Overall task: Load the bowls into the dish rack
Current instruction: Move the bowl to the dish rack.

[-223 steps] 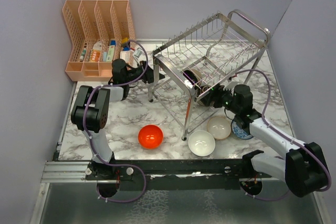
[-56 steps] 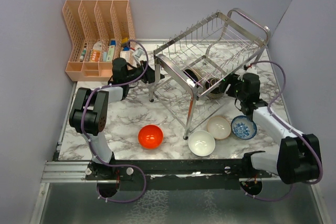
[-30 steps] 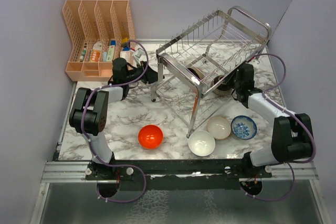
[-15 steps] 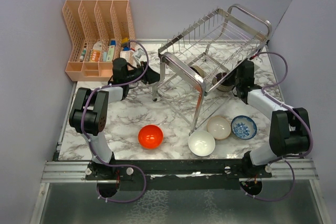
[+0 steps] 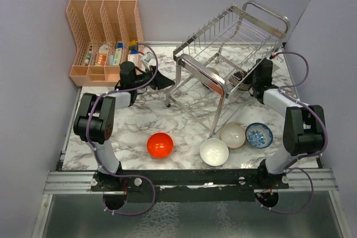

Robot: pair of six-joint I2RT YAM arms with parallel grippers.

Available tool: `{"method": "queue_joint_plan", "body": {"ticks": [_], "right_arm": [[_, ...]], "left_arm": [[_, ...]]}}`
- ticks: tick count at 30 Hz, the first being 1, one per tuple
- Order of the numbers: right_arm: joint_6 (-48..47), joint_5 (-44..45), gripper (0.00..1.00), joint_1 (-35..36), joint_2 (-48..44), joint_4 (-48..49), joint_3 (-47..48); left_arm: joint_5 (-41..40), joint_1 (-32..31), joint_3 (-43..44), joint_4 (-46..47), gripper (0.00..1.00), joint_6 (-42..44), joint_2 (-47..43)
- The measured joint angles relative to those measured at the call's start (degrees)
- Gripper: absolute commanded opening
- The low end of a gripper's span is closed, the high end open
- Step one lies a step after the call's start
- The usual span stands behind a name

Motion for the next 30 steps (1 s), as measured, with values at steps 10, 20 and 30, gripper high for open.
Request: {"method": "queue_joint_plan", "body": {"ticks": [10,20,30], "right_arm": [[1.14,-2.14,0.35,-2.71,4.28,0.24,3.54],[0.74,-3.23,0.36,-3.37,7.96,-0.90,7.76],[0.68,-5.75,0.36,-3.82,10.40,-2.67,10.69]], "left_arm": [[0.00,0.00,0.02,-1.07,0.37,0.81,0.00],[-0.02,0.00,0.02,-2.56,0.37,2.16,-0.02],[-0.11,0.00,0.04,-4.28,0.37,3.19,-2.21]]}}
